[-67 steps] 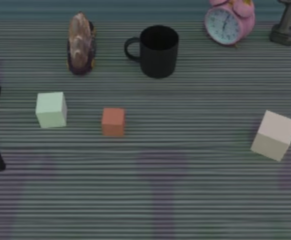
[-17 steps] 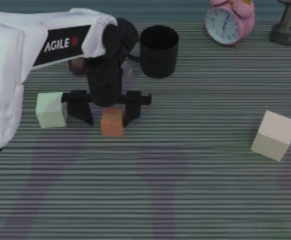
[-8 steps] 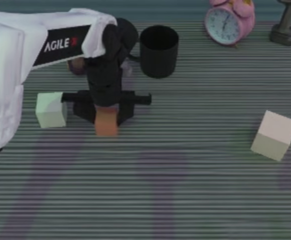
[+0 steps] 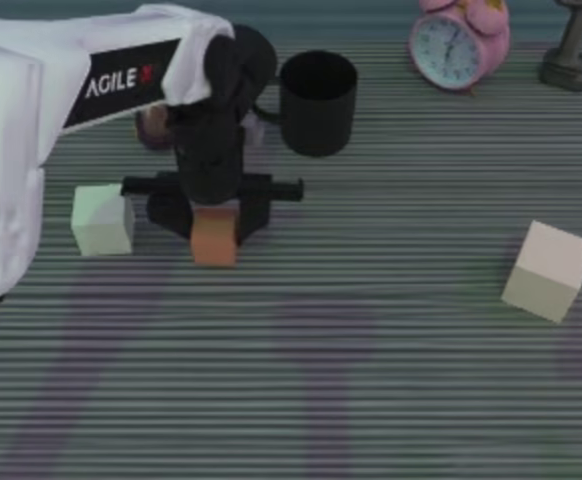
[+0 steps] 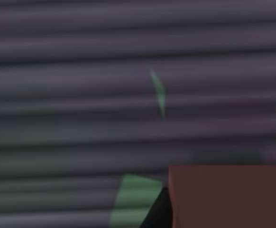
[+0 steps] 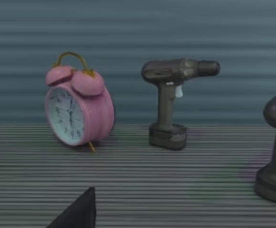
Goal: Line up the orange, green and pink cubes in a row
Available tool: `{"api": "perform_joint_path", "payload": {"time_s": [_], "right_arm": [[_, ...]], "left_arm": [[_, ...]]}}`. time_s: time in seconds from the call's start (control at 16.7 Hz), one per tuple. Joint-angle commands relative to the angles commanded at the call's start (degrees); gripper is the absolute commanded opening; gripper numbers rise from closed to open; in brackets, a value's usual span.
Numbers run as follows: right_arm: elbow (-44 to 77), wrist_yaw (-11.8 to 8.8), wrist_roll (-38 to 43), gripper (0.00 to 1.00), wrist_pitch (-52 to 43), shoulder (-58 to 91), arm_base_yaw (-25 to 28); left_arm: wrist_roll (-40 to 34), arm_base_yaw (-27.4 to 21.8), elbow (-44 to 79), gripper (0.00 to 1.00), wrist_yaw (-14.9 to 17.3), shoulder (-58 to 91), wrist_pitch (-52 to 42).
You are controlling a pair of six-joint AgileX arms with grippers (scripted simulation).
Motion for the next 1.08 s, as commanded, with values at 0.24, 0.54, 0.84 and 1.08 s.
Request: {"api": "perform_joint_path", "payload": {"time_s": [0.24,0.54,0.84,1.08], "right_arm": [[0.00,0.00,0.00,1.00,0.00,0.00,0.00],[0.00,0.00,0.00,1.00,0.00,0.00,0.00],[0.00,0.00,0.00,1.00,0.00,0.00,0.00],[0.00,0.00,0.00,1.00,0.00,0.00,0.00]], "left_arm": [[-0.13,0.70,5.85,0.00,-0.02,-2.05,-8.80],[-0.09,0.95,7.88,0.00,-0.01,-3.08,-11.20],[-4.15,-3.45,9.97,0.00,-0.13,-1.86,-12.44],[-16.47,-13.94,14.49,0.00,-0.32,-0.02,-15.58]]}}
